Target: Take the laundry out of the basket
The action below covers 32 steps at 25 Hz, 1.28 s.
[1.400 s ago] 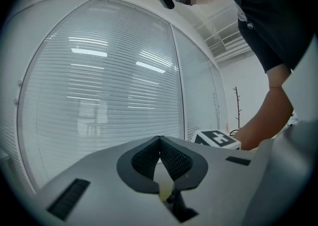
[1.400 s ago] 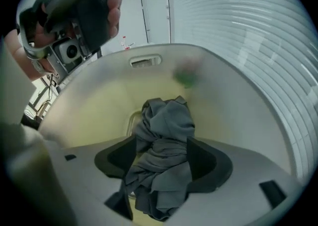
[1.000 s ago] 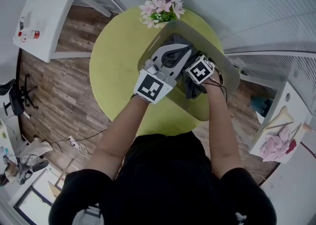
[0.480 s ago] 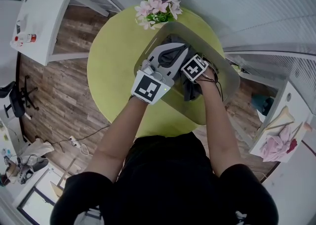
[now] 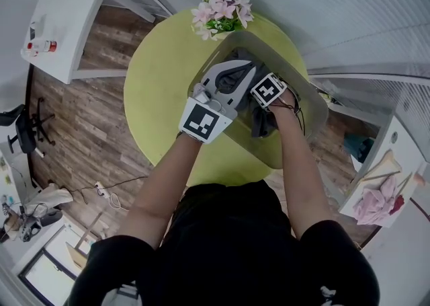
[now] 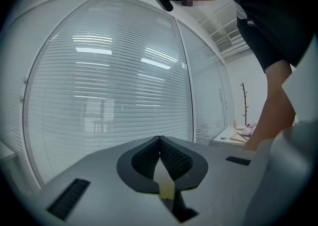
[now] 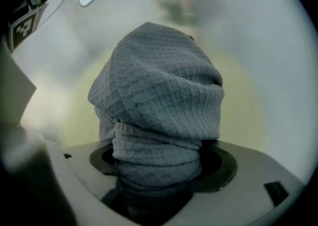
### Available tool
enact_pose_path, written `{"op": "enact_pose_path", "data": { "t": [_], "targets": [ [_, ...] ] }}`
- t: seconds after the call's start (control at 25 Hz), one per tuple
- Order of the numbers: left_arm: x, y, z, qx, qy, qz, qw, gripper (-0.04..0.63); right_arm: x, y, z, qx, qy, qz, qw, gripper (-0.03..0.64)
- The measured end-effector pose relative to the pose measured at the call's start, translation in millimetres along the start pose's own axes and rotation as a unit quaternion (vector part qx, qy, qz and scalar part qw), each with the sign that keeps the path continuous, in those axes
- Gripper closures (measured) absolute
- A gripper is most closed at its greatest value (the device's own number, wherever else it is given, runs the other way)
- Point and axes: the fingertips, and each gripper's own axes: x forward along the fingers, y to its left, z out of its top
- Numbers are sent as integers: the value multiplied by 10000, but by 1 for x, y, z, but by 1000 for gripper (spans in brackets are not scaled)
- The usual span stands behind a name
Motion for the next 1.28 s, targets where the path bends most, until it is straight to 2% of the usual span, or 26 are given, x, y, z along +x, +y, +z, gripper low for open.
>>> {"op": "enact_pose_path", "data": {
  "t": [0.12, 0.28, 0.8, 1.28],
  "targets": [
    [-7, -1, 7, 42, -20, 69, 10000, 586, -10, 2, 0, -100, -29, -71, 9999, 242],
    [-18, -1, 28, -104, -171, 216, 9996, 586, -35, 7, 4, -181, -137, -97, 9997, 253],
    [-56, -25, 83, 389, -369, 552, 9970, 586, -142, 43, 8, -418, -516, -76, 9978, 253],
    [-106, -50, 113, 618, -365, 1132, 9910, 586, -234, 92, 23, -1077, -929, -88, 9898, 253]
  ]
}}
